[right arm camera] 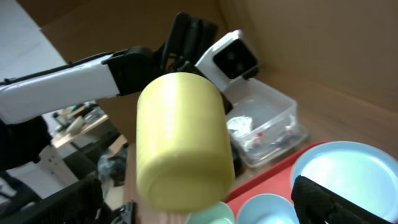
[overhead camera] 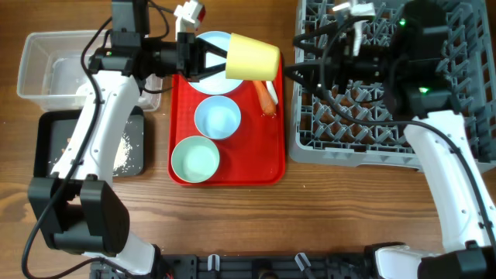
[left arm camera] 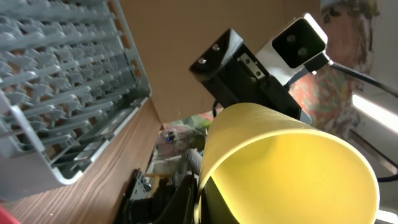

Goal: Sort waste into correct bins and load items into the dishwasher rack
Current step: 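Lift the yellow cup and hand it to the right gripper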

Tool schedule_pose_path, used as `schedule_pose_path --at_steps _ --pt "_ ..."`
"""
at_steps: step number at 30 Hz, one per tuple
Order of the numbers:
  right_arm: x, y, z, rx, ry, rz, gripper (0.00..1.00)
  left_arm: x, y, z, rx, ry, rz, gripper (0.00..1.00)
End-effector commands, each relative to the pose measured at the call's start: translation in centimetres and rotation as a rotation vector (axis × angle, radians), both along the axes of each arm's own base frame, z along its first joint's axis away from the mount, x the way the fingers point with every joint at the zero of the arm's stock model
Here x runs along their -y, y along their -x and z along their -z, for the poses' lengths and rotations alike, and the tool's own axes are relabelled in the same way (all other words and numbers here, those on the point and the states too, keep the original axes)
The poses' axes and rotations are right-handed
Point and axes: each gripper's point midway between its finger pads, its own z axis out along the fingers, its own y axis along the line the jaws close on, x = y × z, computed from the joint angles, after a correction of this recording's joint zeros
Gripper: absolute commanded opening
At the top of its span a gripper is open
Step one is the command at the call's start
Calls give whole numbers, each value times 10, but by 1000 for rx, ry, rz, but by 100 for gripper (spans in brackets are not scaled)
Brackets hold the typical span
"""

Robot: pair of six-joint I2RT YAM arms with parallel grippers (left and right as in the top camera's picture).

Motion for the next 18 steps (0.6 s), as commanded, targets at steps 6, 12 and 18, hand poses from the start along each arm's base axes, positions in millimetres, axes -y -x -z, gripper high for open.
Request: schedule_pose_path --at_steps 6,12,18 --pt "-39 5 6 -47 -16 -98 89 24 19 -18 70 31 93 4" --pt "-40 5 7 -46 -16 -99 69 24 17 -16 75 23 83 4" --pt "-27 -6 6 -67 -21 -50 59 24 12 -12 78 -2 55 11"
